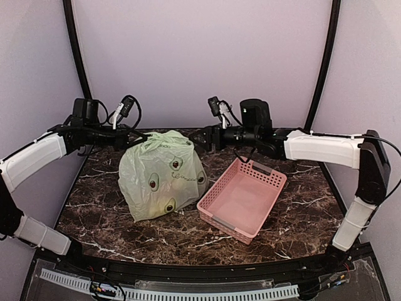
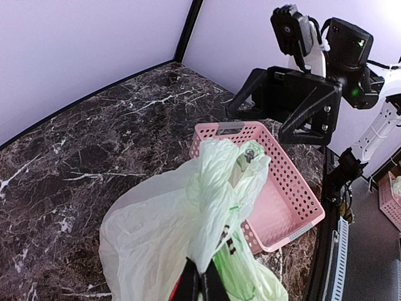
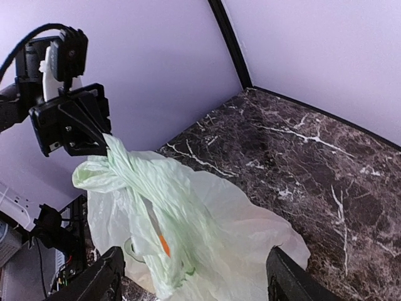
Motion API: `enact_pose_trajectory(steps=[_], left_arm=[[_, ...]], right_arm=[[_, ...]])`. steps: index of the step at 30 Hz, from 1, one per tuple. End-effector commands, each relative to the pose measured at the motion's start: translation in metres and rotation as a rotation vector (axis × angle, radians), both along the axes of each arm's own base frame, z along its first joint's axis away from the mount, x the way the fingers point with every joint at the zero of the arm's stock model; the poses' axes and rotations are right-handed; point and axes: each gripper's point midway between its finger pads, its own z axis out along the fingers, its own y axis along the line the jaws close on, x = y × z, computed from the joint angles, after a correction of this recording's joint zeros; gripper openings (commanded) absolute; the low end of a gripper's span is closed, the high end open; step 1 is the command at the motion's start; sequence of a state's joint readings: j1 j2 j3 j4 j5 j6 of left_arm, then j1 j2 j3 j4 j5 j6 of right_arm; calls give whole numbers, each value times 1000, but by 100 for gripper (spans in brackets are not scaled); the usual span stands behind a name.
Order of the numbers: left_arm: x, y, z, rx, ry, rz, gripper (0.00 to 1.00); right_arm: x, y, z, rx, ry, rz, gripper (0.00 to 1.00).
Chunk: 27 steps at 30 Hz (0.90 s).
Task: Untie the knot of the plastic bag and take out the fruit
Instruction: Untie the bag opening from the takeout bag.
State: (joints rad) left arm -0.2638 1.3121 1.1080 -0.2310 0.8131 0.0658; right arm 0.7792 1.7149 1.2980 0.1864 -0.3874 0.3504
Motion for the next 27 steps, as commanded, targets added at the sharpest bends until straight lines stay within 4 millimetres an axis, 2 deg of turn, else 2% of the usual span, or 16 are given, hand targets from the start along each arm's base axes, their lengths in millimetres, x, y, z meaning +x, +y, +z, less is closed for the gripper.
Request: enact_pose_trajectory(steps=[1, 5, 10, 16, 19, 22, 27], left_arm=[[-16, -5, 22, -39, -64, -80, 1], [-21, -7, 23, -54, -58, -107, 1], [-24, -10, 24, -58, -58, -120, 1], [-25, -12, 23, -55, -53, -127, 1], [-25, -12, 22, -50, -54, -123, 1], [-24, -11, 20, -39, -54, -112, 1], [-22, -10, 20, -28, -58, -101, 1]], right_arm=[[-3, 13, 18, 5, -51, 93, 79], [0, 28, 18, -14, -51, 156, 84], [1, 47, 13, -12, -29, 247, 84], [3, 64, 11, 13, -5, 296, 75], [3, 71, 6, 12, -7, 297, 74], [5, 76, 1, 19, 6, 302, 66], [5, 74, 6, 45, -4, 287, 51]])
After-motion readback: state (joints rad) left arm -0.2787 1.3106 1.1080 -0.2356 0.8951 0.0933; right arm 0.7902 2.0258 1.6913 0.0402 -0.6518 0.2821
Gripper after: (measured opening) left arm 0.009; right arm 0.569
